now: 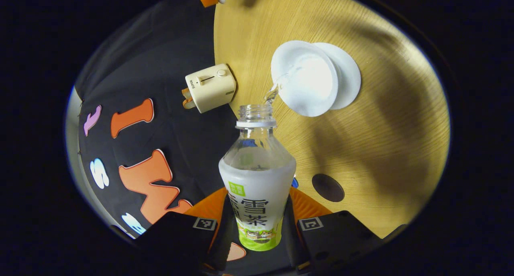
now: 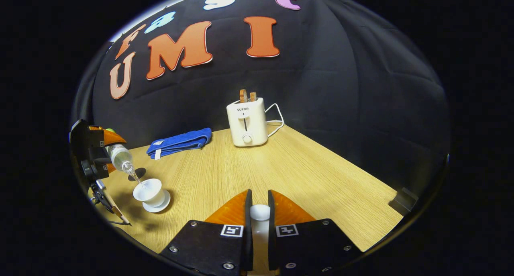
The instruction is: Open the teacup lid with one hand, grasp the water bottle and pour water into the teacup with the other hand; after pouring, place the water bottle on the coaster and then close the teacup lid.
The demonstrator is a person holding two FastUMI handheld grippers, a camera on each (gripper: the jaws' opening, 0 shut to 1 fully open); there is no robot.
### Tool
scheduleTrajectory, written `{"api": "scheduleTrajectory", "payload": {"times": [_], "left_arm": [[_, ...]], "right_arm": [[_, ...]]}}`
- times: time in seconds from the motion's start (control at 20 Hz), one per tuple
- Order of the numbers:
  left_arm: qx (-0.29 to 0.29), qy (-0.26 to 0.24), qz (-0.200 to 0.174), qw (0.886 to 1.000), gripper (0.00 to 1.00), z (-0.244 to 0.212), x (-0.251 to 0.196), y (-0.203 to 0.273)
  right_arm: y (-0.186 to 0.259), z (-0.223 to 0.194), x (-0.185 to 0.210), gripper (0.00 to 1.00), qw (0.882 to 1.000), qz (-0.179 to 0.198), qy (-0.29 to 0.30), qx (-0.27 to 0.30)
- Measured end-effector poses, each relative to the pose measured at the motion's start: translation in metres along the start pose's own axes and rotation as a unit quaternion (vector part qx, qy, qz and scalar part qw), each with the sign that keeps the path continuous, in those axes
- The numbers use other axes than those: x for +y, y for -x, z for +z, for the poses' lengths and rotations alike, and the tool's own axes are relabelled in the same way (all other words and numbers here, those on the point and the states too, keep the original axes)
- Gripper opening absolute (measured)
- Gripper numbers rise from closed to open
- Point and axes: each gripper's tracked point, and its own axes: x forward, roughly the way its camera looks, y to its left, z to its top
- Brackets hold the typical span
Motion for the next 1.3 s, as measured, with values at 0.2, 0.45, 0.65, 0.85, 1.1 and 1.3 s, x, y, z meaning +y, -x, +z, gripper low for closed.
{"api": "scheduleTrajectory", "payload": {"times": [0.2,0.45,0.65,0.85,1.1,1.3], "left_arm": [[0.001,-0.027,-0.004,1.0,0.6,0.0005,0.0007,-0.0013],[0.003,-0.055,0.003,0.998,0.6,0.0019,0.0037,0.0012],[0.004,-0.067,0.002,0.998,0.6,0.0016,0.0064,0.0004],[0.005,-0.074,-0.001,0.997,0.59,0.0032,0.0072,0.0011],[0.006,-0.065,-0.003,0.998,0.58,0.0029,0.0066,0.0011],[0.008,-0.03,-0.016,0.999,0.58,0.0025,0.001,-0.0006]], "right_arm": [[-0.0008,-0.0009,0.0012,0.15,1.0,0.002,0.001,0.001],[-0.0022,-0.003,0.0036,0.15,1.0,0.005,0.002,0.005],[-0.0022,-0.0033,0.0035,0.15,1.0,0.005,0.002,0.006],[-0.003,-0.0039,0.0032,0.15,1.0,0.005,0.004,0.007],[-0.003,-0.0052,0.0026,0.15,1.0,0.006,0.004,0.008],[-0.0026,-0.0057,0.0028,0.15,1.0,0.008,0.001,0.009]]}}
